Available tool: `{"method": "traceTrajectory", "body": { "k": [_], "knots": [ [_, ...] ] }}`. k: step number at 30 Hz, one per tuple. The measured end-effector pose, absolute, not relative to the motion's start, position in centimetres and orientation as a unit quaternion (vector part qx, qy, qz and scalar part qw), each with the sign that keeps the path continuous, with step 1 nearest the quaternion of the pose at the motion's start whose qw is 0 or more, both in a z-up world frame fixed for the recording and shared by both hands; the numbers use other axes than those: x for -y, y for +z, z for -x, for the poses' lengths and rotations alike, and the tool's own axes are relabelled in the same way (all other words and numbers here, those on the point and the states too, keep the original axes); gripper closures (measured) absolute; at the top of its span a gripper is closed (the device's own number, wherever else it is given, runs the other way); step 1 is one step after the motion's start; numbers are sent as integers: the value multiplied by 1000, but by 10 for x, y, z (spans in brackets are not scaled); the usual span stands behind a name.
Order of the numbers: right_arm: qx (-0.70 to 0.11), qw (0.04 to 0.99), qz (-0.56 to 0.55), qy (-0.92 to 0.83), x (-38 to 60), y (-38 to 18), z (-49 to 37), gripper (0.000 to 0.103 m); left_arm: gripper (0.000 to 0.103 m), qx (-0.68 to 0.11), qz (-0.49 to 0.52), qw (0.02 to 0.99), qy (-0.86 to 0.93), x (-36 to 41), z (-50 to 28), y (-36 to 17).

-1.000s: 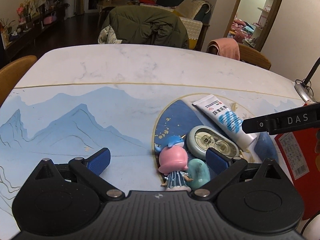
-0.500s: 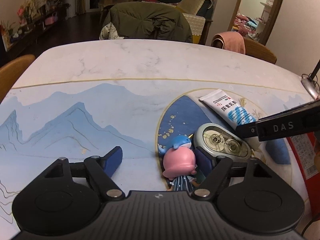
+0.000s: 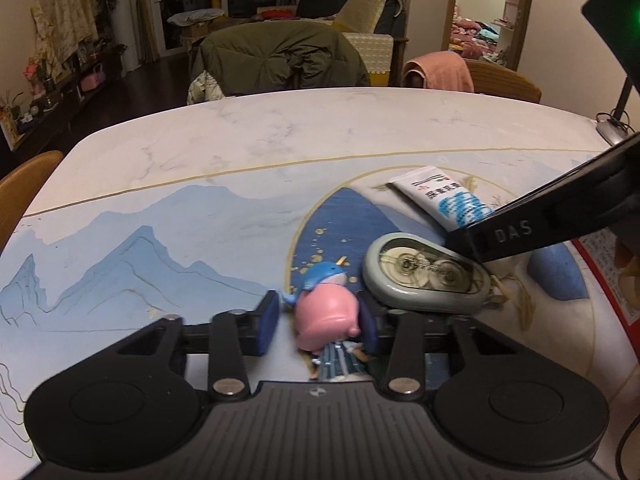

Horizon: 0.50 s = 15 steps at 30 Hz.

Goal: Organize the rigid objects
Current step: 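Grasp the pink figurine with left gripper while right gripper grasps the white cream tube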

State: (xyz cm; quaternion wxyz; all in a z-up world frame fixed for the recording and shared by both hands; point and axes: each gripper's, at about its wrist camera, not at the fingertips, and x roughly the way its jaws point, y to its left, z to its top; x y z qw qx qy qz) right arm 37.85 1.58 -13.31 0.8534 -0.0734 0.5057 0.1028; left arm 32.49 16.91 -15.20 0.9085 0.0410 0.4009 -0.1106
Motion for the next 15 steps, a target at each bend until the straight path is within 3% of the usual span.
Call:
{"method": "traceTrajectory", "body": {
  "k": [8,10,15],
  "knots": [
    [-508,855,57,86,-4,-126,-368,68,66,-412,-22,903,-117,-178,-324,-147],
    [-509,855,50,84,1,-122,-363,69,72,-414,-15,902,-122,-181,-322,-143],
    [-507,857,37,83,10,-106,-347,69,72,-416,-5,902,-119,-189,-314,-133]
  ]
}}
